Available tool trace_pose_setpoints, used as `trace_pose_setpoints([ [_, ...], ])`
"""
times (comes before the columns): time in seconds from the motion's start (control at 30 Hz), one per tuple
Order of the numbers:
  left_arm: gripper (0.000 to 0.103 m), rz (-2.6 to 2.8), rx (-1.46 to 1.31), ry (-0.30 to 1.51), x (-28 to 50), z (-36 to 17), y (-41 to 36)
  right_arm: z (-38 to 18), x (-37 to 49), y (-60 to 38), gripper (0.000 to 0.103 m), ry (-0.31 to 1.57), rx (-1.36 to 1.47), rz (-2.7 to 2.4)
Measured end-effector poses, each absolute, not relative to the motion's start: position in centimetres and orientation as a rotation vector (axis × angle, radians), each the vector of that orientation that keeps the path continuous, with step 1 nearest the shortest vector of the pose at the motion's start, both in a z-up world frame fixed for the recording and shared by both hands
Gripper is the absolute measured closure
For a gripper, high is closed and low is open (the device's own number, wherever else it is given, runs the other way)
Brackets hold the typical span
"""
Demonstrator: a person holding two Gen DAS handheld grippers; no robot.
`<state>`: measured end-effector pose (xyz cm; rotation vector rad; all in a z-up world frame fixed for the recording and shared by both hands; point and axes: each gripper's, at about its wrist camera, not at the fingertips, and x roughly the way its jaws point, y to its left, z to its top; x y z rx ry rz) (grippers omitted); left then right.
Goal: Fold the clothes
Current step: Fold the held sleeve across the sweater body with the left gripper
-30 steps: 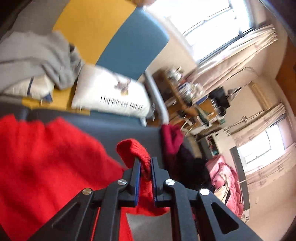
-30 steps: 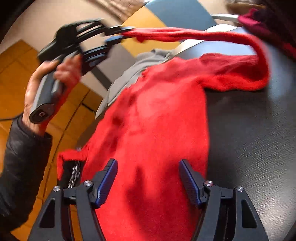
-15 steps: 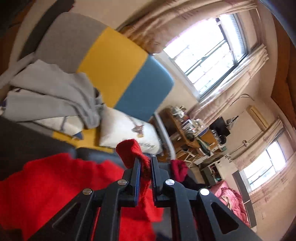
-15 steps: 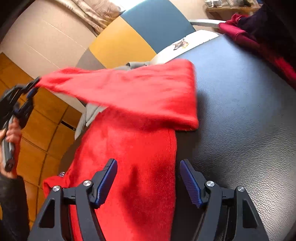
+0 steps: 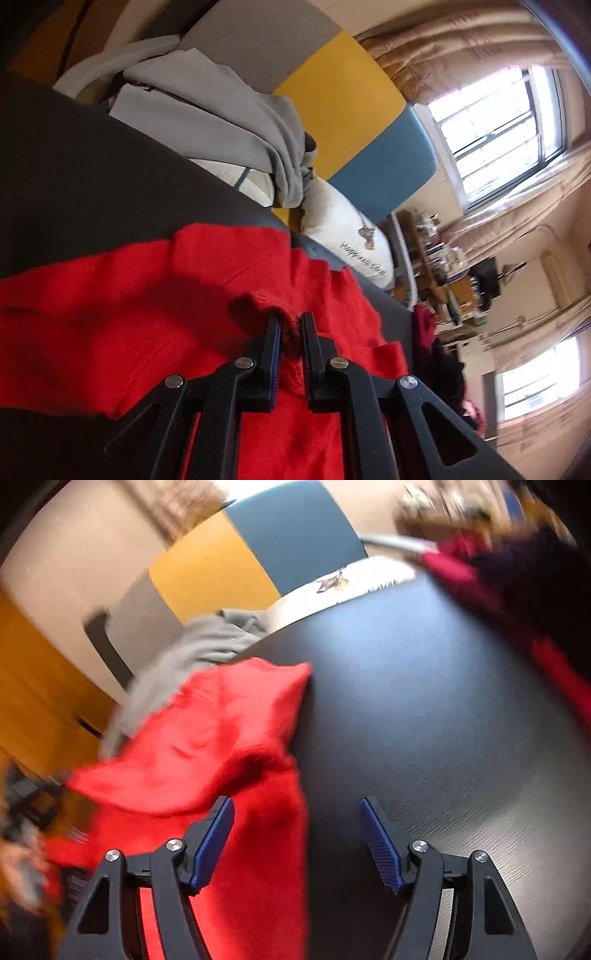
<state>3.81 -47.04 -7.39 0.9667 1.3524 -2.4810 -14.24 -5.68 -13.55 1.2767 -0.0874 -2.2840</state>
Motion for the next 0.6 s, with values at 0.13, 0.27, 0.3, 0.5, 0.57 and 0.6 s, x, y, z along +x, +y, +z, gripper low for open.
trace_pose_setpoints([
  [0.13, 0.094, -2.522, 0.940, 1.309, 3.5, -5.9, -47.0, -13.5, -14.8, -7.8, 0.035, 0.114, 1.215, -2.333],
  [0.27, 0.094, -2.481, 0.903, 1.283, 3.8, -5.4, -47.5, -13.5, -16.0, -10.1, 0.036, 0.239, 1.164, -2.365],
  [0.3, 0.094, -2.463, 0.903, 1.277, 4.1, -5.7, -47.7, -13.4, -16.2, -10.1, 0.038, 0.218, 1.156, -2.379],
  [0.5, 0.094, -2.333, 1.105, 1.202, 5.6, -11.8, -47.4, -13.0, -16.5, -8.2, 0.039, 0.091, 1.154, -2.437],
  [0.57, 0.094, -2.300, 1.158, 1.217, 6.2, -13.6, -47.1, -13.0, -16.4, -7.3, 0.039, 0.081, 1.189, -2.385],
  [0.6, 0.094, -2.310, 1.150, 1.238, 6.4, -13.7, -47.2, -13.1, -16.3, -6.8, 0.037, 0.076, 1.206, -2.360],
])
